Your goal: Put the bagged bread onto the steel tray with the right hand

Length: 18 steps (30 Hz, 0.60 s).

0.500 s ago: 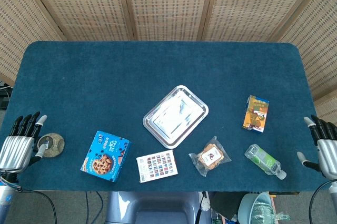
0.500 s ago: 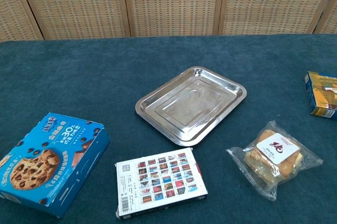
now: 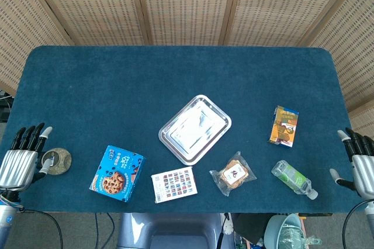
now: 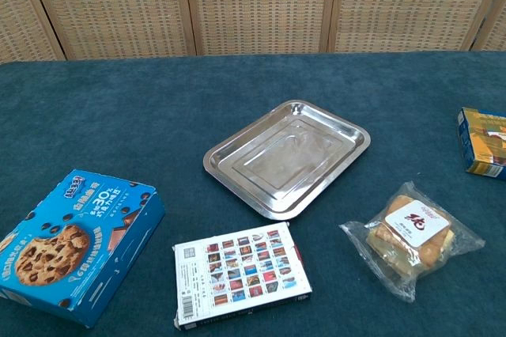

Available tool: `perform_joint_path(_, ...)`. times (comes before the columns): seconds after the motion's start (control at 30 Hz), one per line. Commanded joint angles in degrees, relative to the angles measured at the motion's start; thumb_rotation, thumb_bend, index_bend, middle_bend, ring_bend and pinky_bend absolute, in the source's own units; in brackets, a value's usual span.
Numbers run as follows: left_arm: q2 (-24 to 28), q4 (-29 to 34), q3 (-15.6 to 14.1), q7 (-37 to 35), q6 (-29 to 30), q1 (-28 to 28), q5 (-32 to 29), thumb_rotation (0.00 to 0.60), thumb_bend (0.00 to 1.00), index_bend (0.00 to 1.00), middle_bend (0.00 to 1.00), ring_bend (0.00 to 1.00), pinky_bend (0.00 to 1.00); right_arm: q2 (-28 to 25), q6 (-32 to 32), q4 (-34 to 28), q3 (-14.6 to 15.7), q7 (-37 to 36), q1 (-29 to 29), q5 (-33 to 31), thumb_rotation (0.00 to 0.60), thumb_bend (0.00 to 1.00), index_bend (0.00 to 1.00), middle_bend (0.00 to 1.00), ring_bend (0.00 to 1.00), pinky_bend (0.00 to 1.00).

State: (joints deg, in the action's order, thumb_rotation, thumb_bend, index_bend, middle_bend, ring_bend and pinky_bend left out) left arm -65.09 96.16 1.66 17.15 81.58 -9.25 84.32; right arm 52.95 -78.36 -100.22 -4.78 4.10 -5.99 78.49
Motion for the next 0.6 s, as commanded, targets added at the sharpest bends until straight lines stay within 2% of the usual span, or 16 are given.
perform_joint_path(0.03,0.06,0.01,0.0,-0.03,-0.04,0.05,-0.12,0.6,0.42,0.0,0.0,0.0,0.0,0.07,0.49,0.12,0.23,-0.37,-0.02,-0.1,0.6,0.31,0.0,0.0,0.0,0.0)
perform_joint_path(0.4,0.58,-0.18,0.18,-1.31,0.34,0.53,-0.71,0.6,0.42,0.0,0.0,0.0,0.0,1.04,2.62,-0.47,0.23,3.67,-2.02,0.39,0.6,0.31,0.0,0.0,0.0,0.0)
perform_joint_path(0.6,0.32,-0.11,0.31,-0.51,-0.25,0.26,-1.14,0.6,0.42,0.0,0.0,0.0,0.0,-1.17,5.61,-1.69,1.01,5.06,-3.77,2.16,0.6,0.31,0.0,0.0,0.0,0.0)
